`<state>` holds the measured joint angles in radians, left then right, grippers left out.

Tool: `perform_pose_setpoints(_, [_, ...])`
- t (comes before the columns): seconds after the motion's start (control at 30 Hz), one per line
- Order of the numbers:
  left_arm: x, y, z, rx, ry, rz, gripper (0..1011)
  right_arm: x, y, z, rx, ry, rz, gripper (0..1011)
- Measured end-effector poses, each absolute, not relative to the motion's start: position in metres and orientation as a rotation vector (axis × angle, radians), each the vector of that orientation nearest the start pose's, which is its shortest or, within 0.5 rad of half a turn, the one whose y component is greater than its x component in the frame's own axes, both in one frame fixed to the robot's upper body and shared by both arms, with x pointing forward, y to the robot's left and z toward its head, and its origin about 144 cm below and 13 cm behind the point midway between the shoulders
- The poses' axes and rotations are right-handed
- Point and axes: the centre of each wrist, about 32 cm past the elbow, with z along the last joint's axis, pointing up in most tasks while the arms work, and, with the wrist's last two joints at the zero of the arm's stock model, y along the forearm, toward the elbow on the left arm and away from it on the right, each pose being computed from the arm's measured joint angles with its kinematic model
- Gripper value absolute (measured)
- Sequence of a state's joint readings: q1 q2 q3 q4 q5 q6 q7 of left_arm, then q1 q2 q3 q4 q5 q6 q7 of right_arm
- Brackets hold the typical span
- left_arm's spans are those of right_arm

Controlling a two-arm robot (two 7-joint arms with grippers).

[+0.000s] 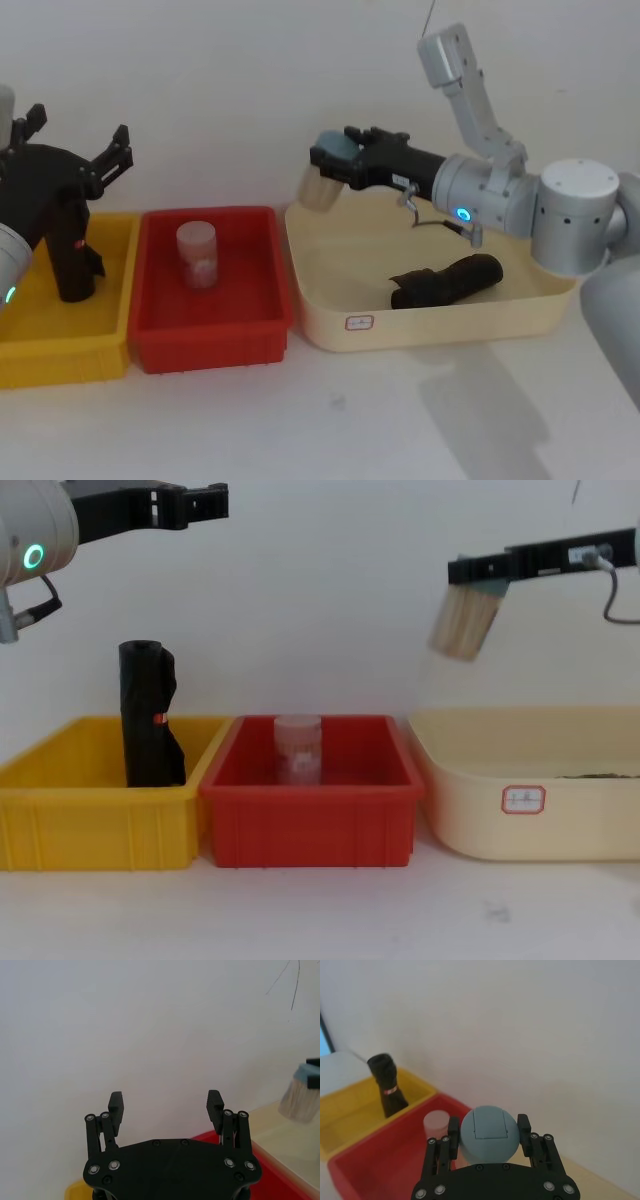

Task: Pick up the garbage bag with the one hand and transfer it to the other hand.

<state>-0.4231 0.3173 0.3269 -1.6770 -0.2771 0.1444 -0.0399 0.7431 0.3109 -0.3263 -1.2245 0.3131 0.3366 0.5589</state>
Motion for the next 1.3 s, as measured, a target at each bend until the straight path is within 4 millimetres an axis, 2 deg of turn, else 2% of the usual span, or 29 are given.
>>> perform_pose_setpoints(0.23, [0.532, 0.210, 1.308, -0.116, -0.301, 1.194, 1001, 0.623, -0.263, 1.311, -0.176, -0.033, -0.844, 710])
perform_pose_setpoints(0.43, [0.532, 0.210, 1.308, -0.116, -0.301, 1.194, 1001, 0.622, -0.265, 1.296, -0.196, -0.015, -0.847, 891])
perform_pose_setpoints(0.6, [0.532, 0.210, 1.308, -0.116, -0.301, 1.194, 1001, 0.621, -0.265, 1.283, -0.200, -0.010, -0.866, 1001])
perform_pose_setpoints(0.93, [0.532, 0.210, 1.308, -0.116, -0.301, 1.194, 1001, 0.616, -0.262, 1.270, -0.129, -0.055, -0.884, 1001])
perform_pose_setpoints(1.3, [0.532, 0.210, 1.308, -0.116, -0.301, 1.195, 1001, 0.599, -0.258, 1.264, 0.027, -0.147, -0.834, 1001])
